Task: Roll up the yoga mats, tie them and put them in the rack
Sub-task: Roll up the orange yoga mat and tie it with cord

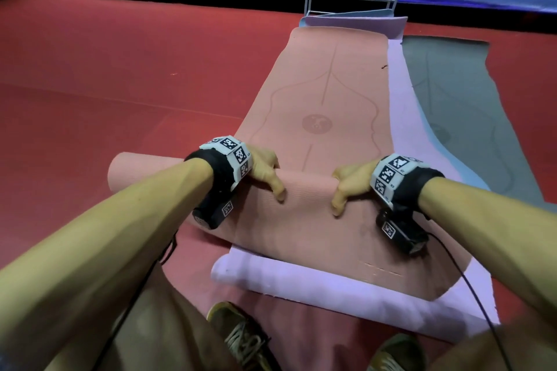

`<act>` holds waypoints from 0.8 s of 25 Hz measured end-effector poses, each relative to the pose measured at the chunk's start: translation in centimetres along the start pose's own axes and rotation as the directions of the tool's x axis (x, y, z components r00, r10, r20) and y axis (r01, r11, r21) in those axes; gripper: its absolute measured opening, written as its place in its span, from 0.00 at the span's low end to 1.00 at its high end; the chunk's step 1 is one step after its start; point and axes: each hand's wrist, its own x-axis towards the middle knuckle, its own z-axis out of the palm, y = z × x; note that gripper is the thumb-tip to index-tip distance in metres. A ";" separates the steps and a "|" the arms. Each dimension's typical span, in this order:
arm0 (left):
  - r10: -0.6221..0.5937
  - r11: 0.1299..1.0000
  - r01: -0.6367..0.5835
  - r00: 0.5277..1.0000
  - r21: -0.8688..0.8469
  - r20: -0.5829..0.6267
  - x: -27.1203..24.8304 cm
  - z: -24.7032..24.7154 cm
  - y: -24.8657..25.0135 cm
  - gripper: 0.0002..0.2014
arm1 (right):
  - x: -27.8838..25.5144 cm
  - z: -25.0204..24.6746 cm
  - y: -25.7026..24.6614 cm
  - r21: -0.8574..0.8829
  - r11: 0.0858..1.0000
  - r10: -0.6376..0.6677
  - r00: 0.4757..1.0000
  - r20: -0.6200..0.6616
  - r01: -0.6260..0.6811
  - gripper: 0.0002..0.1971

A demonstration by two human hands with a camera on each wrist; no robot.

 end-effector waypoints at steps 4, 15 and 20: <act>0.044 0.985 -0.028 0.995 0.173 -0.091 0.7 1.4 1.8 0.30 | 0.7 -0.1 0.7 0.100 0.994 0.036 0.998 0.055 -0.041 0.38; -0.118 0.981 0.155 0.956 -0.120 0.269 0.3 1.0 0.3 0.23 | 1.0 3.0 -0.7 -0.099 0.995 0.009 0.985 -0.170 -0.027 0.30; -0.116 0.993 0.120 0.970 -0.006 0.214 2.6 6.8 1.1 0.37 | 1.5 5.2 -0.4 -0.094 0.987 0.145 0.982 0.125 -0.133 0.46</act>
